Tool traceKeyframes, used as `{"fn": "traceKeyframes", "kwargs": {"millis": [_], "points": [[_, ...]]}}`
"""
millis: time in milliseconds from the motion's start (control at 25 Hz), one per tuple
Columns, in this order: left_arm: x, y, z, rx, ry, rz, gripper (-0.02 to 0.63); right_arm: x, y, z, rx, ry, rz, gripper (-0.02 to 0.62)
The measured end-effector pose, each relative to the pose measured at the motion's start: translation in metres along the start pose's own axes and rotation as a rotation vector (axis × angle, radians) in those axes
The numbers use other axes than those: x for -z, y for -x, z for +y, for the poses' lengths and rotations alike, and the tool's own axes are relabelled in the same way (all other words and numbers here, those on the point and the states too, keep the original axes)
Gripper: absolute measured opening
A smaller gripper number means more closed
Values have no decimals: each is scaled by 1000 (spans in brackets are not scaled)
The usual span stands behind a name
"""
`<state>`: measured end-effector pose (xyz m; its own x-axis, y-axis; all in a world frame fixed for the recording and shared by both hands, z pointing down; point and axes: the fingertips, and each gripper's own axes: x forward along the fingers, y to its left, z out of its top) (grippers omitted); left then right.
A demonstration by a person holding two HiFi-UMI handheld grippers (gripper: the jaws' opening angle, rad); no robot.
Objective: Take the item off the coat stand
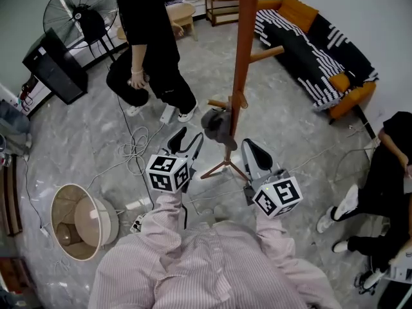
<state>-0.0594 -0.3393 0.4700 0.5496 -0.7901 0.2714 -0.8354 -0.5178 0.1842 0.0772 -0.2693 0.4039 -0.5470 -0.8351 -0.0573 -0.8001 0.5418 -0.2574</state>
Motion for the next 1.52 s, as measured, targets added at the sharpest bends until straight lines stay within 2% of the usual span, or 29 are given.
{"fn": "traceKeyframes", "kwargs": {"millis": [440, 800, 1000, 1040, 1120, 1160, 1320, 1520], "points": [[21, -74, 31, 92, -54, 138, 239, 24, -25, -7, 55, -45, 47, 5], [43, -125, 24, 237, -163, 265, 253, 33, -38, -18, 74, -43, 63, 5], [53, -138, 19, 273, -173, 301, 252, 37, -43, -20, 80, -48, 65, 5], [54, -139, 20, 271, -184, 309, 223, 37, -44, -21, 82, -50, 66, 5], [57, -140, 21, 265, -221, 329, 99, 38, -45, -21, 86, -51, 67, 5], [57, -140, 21, 266, -233, 337, 66, 37, -45, -22, 88, -51, 66, 5], [55, -140, 21, 268, -225, 338, 57, 38, -44, -24, 98, -53, 64, 5], [42, -136, 24, 268, -201, 299, 48, 39, -45, -23, 99, -50, 64, 5]]}}
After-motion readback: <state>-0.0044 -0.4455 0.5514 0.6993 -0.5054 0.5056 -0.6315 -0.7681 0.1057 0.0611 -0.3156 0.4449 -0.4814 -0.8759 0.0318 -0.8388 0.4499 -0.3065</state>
